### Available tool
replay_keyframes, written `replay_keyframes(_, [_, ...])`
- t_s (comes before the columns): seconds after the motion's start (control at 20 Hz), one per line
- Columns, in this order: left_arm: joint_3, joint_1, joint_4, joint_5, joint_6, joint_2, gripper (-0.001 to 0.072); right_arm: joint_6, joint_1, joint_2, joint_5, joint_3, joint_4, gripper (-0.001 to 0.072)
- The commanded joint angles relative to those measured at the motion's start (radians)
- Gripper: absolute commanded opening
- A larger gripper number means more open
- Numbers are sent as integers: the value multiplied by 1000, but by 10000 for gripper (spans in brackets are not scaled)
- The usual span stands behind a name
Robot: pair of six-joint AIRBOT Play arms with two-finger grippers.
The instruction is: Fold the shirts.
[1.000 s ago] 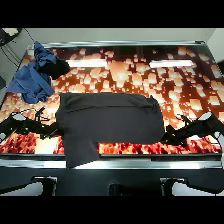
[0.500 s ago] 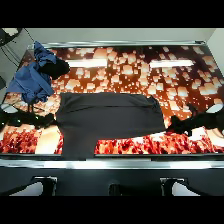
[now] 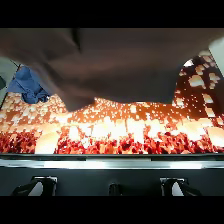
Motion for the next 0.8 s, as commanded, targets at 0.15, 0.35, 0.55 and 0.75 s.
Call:
replay_keyframes(0.15, [96,0,6,116,-55,152,25,65,1,201,-87,104,-115,59])
replay_keyframes(0.35, [96,0,8,117,-83,119,25,69,1,186,-51,104,-123,59])
replay_keyframes(0.55, [96,0,33,23,-85,40,24,190,1,101,100,104,-141,58])
replay_keyframes(0.75, [50,-5,39,-358,-116,-188,24,182,1,-171,598,73,-90,56])
